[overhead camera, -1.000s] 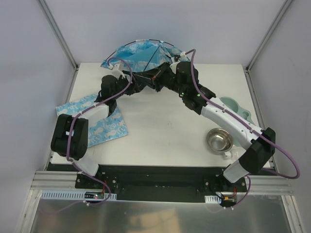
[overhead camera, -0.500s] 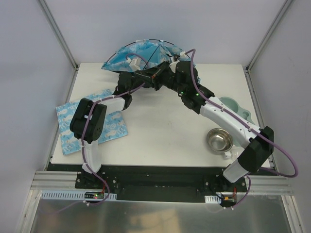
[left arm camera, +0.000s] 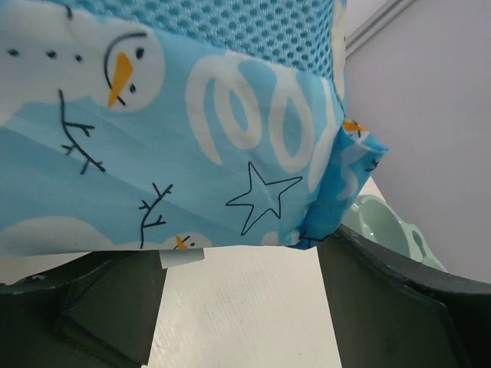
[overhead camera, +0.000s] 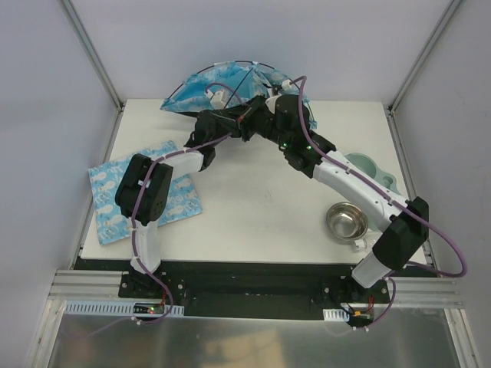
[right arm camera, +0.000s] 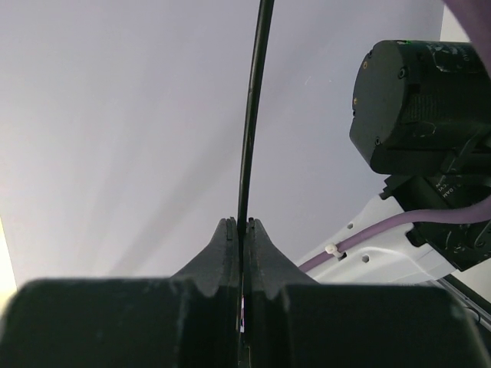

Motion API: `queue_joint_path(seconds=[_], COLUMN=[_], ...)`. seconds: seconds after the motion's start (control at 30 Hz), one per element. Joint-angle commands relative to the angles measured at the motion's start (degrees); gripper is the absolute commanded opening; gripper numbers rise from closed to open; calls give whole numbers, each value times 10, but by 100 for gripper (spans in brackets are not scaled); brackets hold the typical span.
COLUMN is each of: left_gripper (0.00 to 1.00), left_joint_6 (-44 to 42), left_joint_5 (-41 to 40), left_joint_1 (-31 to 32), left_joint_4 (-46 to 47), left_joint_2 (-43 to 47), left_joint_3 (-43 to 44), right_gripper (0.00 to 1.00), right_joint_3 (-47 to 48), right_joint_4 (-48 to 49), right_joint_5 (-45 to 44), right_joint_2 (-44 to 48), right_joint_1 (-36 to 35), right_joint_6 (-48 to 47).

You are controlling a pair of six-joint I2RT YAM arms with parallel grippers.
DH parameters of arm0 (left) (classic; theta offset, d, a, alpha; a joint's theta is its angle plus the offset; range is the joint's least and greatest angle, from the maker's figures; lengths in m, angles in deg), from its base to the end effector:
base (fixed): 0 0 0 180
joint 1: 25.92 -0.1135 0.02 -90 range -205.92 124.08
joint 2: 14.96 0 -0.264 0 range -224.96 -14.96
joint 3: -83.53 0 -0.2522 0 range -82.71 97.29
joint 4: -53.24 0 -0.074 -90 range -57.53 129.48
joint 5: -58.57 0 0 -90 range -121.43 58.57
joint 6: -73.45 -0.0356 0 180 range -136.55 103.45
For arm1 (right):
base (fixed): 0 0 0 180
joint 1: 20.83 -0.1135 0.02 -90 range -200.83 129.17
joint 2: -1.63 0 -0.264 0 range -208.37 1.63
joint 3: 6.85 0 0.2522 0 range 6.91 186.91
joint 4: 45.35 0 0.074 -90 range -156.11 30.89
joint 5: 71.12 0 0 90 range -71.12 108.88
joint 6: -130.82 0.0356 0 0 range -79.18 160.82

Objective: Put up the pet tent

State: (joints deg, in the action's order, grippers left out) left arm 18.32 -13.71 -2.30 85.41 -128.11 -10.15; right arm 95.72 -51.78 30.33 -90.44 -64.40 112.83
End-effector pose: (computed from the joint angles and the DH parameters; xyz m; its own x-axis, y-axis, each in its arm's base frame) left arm 0.4137 -0.1927 0.2525 -0.3070 -0.4601 -0.8331 0.5897 0.5951 -0.5460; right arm 0.2749 0.2713 0.4310 -0.7631 0.5607 -0.3215 -0.3019 0.1306 0.9444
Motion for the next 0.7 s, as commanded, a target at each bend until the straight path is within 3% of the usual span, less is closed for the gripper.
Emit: queue_joint_path(seconds=[0.0,0.33,0.67], left_gripper=[76,65,22], left_joint_6=[-22,5,-5], left_joint_5=[-16,-37,-43], left_joint_1=[9,9,8], left_joint_4=[0,7,-21], left_joint_2=[14,-12,-18], left_joint_3=[23,58,78], right_gripper=[0,0,0], right_joint_3=[17,14,11], right_joint_4=[10,19,20], right_joint_5=[-28,-24,-21], right_joint_2=[-18,-23,-28], right_joint_1=[17,16,17], right_joint_6=[-3,0,0])
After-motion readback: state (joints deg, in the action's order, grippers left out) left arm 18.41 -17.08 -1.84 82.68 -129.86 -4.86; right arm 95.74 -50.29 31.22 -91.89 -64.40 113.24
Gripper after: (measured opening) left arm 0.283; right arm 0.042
